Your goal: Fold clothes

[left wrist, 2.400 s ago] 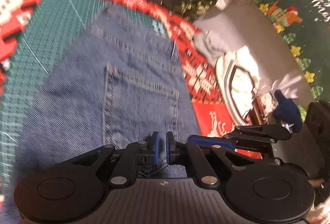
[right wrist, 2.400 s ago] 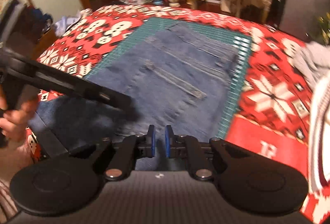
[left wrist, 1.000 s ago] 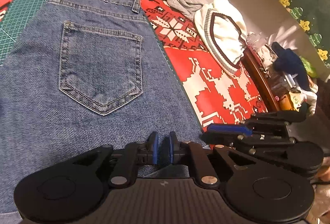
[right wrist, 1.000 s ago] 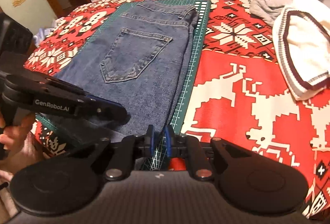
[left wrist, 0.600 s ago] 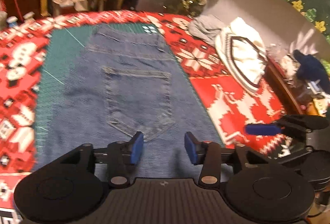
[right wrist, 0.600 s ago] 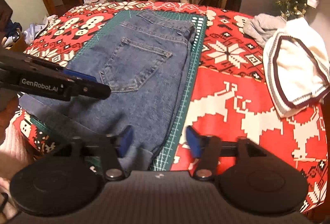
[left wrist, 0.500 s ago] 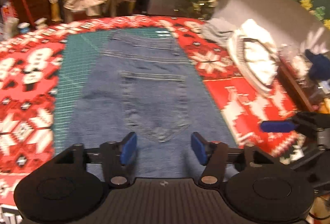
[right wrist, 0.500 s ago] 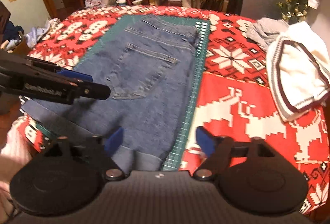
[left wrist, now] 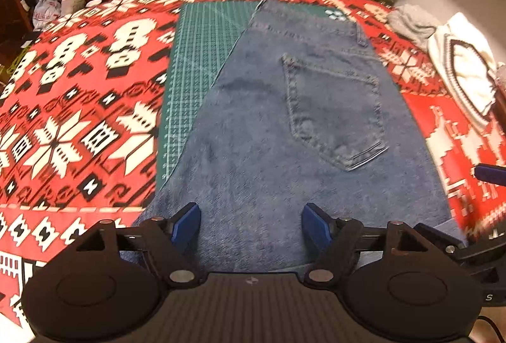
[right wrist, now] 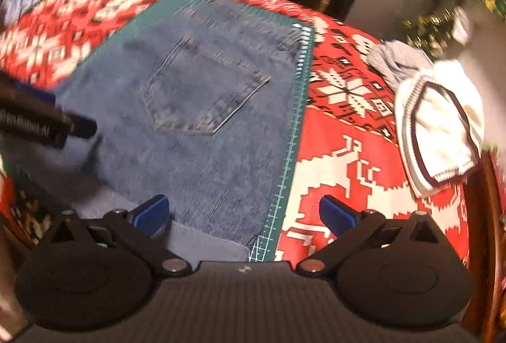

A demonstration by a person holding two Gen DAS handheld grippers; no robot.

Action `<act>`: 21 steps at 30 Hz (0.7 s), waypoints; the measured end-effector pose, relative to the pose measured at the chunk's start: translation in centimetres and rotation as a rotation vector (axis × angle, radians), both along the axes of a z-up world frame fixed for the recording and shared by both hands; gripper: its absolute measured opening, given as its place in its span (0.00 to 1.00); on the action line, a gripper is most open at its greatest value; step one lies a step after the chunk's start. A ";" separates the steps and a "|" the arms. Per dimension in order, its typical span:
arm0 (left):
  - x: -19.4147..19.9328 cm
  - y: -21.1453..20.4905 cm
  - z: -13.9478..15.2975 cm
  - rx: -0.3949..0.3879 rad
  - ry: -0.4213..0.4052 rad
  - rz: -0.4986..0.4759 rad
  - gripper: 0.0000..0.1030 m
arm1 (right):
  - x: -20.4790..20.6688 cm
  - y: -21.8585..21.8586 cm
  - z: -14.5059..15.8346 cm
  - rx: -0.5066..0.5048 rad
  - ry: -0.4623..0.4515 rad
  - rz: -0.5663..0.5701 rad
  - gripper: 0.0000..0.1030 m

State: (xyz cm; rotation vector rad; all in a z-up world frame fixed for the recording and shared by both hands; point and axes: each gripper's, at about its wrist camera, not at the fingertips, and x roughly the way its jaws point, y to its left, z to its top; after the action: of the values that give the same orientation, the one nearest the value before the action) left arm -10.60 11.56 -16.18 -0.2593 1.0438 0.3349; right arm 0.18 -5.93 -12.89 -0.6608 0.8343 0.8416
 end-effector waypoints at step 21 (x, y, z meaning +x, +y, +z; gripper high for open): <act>2.1 -0.3 -1.7 0.030 0.037 -0.091 1.00 | 4.3 0.1 -2.6 -0.001 0.306 -0.078 0.99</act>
State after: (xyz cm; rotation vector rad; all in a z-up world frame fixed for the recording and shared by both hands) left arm -8.53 11.23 -17.86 -0.1785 1.0829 0.2736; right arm 4.52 -5.84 -15.52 -0.5030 1.1290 0.8832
